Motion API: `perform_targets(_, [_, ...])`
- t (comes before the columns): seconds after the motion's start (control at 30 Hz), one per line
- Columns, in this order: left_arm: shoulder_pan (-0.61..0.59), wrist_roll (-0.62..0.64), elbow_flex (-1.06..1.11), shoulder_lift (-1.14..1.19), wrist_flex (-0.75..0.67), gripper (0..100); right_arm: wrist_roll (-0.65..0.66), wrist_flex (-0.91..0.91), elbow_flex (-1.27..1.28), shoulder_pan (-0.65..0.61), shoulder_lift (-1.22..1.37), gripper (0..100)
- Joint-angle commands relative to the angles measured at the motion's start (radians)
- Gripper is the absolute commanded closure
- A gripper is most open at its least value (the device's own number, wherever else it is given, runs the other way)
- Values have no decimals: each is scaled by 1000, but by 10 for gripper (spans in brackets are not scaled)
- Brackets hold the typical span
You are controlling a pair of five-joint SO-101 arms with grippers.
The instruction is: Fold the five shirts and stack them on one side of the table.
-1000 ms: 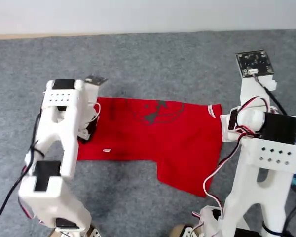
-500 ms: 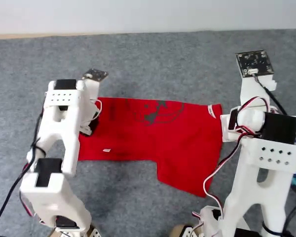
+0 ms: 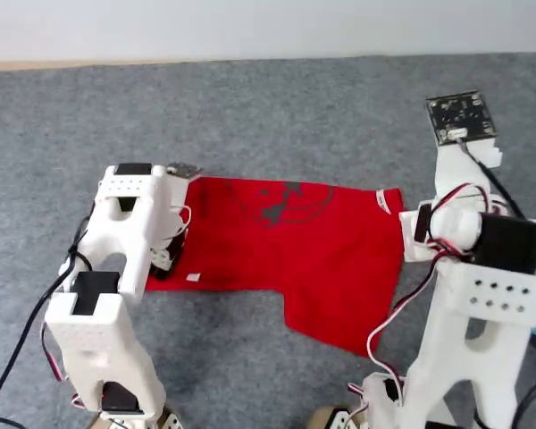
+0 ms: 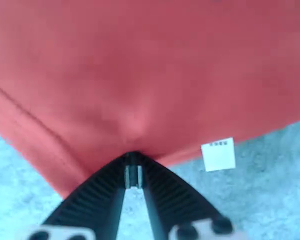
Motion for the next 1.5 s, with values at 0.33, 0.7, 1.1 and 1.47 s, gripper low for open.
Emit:
perform_targets(0.33, [9,-2,15,-183,71,998,41,27,-5,7,-30,990])
perform_targets(0.7, [17,-23,15,-382,143,998,41,27,-5,7,-38,990])
perform_targets(1.1, [450,-38,8,-448,41,998,43,38,-11,343,-39,990])
perform_targets(1.47, [766,-38,16,-425,-135,949,135,36,-5,565,-159,990])
